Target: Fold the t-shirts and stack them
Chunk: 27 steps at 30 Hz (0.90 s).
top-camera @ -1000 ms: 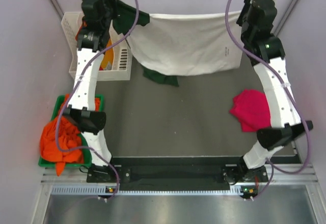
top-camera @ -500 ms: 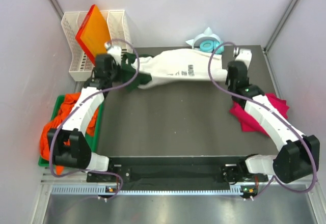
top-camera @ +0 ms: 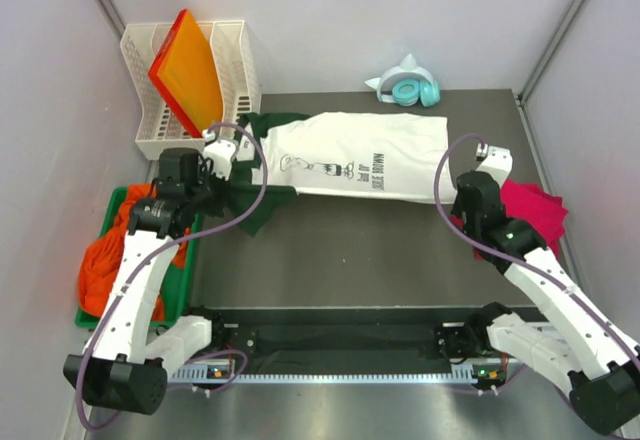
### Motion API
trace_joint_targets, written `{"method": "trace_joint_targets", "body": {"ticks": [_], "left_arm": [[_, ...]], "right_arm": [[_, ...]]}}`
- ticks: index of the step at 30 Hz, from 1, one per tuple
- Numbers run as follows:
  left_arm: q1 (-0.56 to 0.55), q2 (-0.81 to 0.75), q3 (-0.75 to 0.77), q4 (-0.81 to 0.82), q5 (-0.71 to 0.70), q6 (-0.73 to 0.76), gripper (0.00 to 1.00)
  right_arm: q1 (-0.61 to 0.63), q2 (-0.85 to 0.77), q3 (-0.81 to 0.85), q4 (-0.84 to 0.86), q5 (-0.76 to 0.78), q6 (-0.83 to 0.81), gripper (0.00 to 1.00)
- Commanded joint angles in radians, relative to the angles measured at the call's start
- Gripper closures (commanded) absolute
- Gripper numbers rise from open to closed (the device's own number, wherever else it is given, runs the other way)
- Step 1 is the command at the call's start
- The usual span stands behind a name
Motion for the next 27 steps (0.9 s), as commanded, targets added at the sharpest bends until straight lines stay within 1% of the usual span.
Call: {"method": "trace_joint_targets", "body": {"ticks": [1, 5, 9, 12, 18, 21, 27], "left_arm": [[0.004, -0.023, -0.004, -0.122, 0.027, 0.023, 1.00], [0.004, -0.055, -0.004, -0.153, 0.024, 0.020, 1.00], [0.004, -0.060, 0.017, -0.214, 0.058, 0.050, 1.00], [0.004, -0.060, 0.034, -0.259, 0.052, 0.064, 1.00], [0.004, -0.102, 0.049, -0.325, 0.093, 0.079, 1.00], [0.004, -0.097, 0.023, -0.288, 0.078, 0.084, 1.00], [0.004, -0.022, -0.050, -0.174, 0.046, 0.090, 1.00]], "right_arm": [[0.011, -0.044, -0.024, -0.099, 0.020, 0.071, 1.00], [0.045, -0.070, -0.050, -0.132, 0.024, 0.116, 1.00], [0.076, -0.056, -0.019, -0.176, 0.047, 0.145, 1.00], [0.093, -0.047, 0.002, -0.213, 0.052, 0.169, 1.00], [0.123, -0.064, 0.048, -0.285, 0.073, 0.209, 1.00], [0.123, -0.047, 0.053, -0.268, 0.095, 0.188, 1.00], [0.122, 0.096, 0.064, -0.147, 0.101, 0.150, 1.00]]}}
